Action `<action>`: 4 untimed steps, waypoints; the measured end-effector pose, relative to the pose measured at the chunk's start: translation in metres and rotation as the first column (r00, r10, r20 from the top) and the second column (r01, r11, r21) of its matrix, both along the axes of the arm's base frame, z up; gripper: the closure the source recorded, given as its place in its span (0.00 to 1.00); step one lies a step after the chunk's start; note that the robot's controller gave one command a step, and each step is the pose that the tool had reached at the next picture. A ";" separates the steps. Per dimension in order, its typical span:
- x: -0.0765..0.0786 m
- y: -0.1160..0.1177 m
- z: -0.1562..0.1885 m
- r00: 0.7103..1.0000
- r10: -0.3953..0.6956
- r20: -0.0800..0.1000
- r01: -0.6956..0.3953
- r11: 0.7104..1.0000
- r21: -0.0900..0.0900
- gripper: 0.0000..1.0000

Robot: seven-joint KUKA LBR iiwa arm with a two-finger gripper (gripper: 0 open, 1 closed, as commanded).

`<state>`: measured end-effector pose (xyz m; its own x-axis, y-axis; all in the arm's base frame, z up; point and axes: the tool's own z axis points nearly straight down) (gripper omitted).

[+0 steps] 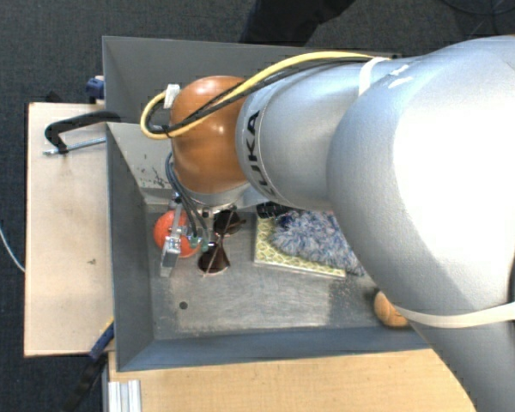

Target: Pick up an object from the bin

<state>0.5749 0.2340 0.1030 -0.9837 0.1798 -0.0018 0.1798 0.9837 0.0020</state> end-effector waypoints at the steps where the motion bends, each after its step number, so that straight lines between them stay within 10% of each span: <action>1: 0.016 0.001 -0.026 0.999 -0.040 0.003 0.040 0.999 0.002 0.00; 2: 0.005 -0.004 -0.030 0.944 -0.329 0.001 0.329 0.944 0.004 1.00; 4: 0.004 -0.004 -0.027 0.944 -0.329 -0.001 0.329 0.944 0.001 1.00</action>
Offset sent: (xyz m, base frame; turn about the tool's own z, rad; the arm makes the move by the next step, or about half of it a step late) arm 0.0029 -0.0059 -0.0330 0.3379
